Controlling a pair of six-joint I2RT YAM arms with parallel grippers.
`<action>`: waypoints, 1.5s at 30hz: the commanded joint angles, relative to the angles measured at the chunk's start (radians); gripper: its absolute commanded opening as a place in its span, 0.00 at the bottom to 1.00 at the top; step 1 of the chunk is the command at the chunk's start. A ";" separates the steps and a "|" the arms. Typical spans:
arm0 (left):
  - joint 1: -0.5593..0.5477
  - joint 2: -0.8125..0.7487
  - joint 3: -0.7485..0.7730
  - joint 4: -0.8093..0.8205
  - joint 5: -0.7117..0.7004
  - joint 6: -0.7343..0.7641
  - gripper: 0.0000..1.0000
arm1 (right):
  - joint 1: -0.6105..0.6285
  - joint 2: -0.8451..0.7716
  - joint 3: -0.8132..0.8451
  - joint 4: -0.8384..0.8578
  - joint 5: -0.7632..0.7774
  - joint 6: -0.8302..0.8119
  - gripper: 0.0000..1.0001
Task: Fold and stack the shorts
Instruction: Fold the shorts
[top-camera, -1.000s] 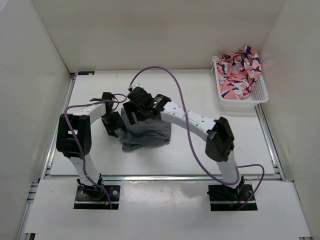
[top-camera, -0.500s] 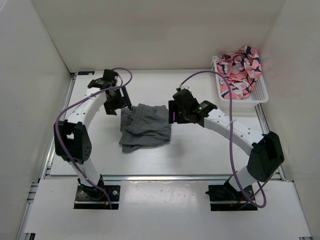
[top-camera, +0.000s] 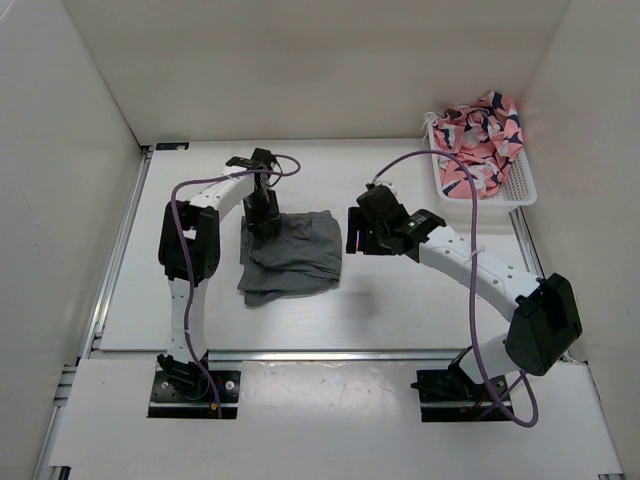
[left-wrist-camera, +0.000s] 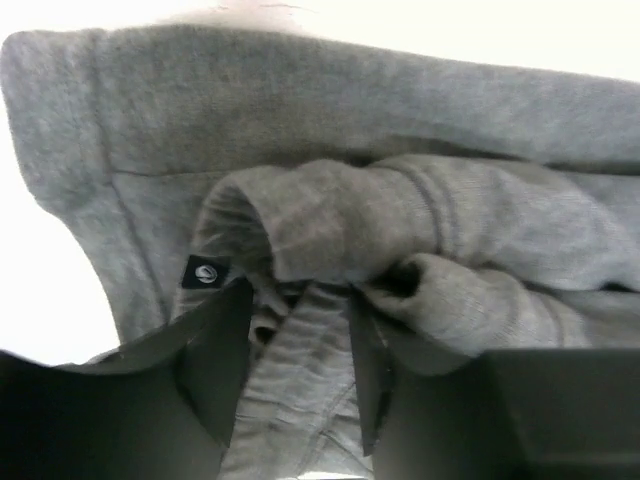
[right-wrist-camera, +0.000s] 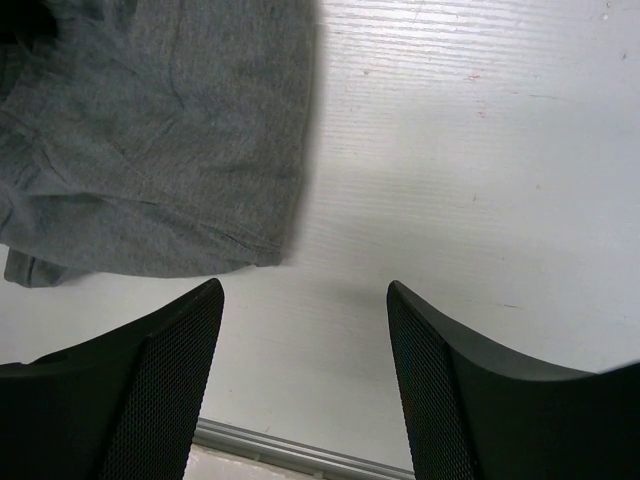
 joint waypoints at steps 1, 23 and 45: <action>-0.003 -0.092 0.027 -0.008 0.012 0.013 0.44 | -0.008 -0.022 0.009 -0.009 0.023 0.005 0.71; 0.020 -0.341 -0.249 -0.019 0.034 0.034 0.89 | -0.086 0.168 0.066 0.138 -0.279 0.010 0.95; 0.011 -0.437 -0.205 -0.069 0.062 0.057 0.10 | -0.148 0.434 0.149 0.287 -0.497 0.056 0.01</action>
